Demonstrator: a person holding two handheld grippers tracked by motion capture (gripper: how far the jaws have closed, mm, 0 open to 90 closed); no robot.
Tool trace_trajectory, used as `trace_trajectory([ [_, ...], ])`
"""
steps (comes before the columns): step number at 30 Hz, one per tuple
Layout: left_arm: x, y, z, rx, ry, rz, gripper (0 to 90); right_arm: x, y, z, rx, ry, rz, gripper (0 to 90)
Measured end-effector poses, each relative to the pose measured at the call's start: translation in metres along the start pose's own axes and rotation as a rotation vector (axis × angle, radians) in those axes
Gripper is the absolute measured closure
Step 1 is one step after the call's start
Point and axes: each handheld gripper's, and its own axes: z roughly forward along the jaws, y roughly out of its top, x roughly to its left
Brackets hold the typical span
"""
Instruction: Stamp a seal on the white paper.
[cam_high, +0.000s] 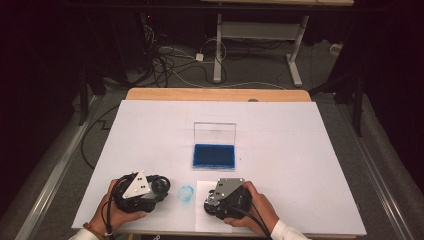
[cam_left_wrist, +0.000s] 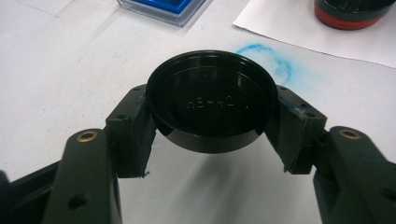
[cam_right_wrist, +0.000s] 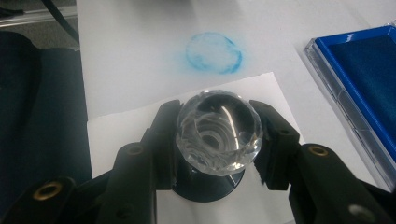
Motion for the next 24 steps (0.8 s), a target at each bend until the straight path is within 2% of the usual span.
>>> trace_trajectory([
  [5, 0.0, 0.0, 0.0, 0.0, -0.001, -0.001, 36.5, 0.0, 0.0, 0.0, 0.0, 0.0, -0.001, 56.8],
  [9, 0.001, 0.0, -0.001, -0.005, 0.001, -0.003, 36.5, -0.003, 0.0, -0.003, -0.004, 0.01, 0.021, 56.8],
  [11, 0.001, 0.0, -0.001, -0.005, 0.003, -0.003, 36.5, -0.006, 0.001, -0.006, -0.02, 0.01, 0.03, 56.8],
  [13, 0.002, 0.0, -0.001, -0.006, 0.004, -0.006, 36.5, -0.01, 0.002, -0.014, -0.064, 0.011, 0.061, 56.8],
  [17, 0.002, 0.0, 0.0, -0.004, 0.005, -0.004, 36.5, -0.015, 0.007, -0.032, -0.129, -0.027, 0.067, 56.8],
  [24, 0.001, 0.001, 0.0, -0.002, 0.002, -0.003, 36.5, -0.024, 0.006, -0.05, -0.173, -0.068, 0.081, 56.7],
])
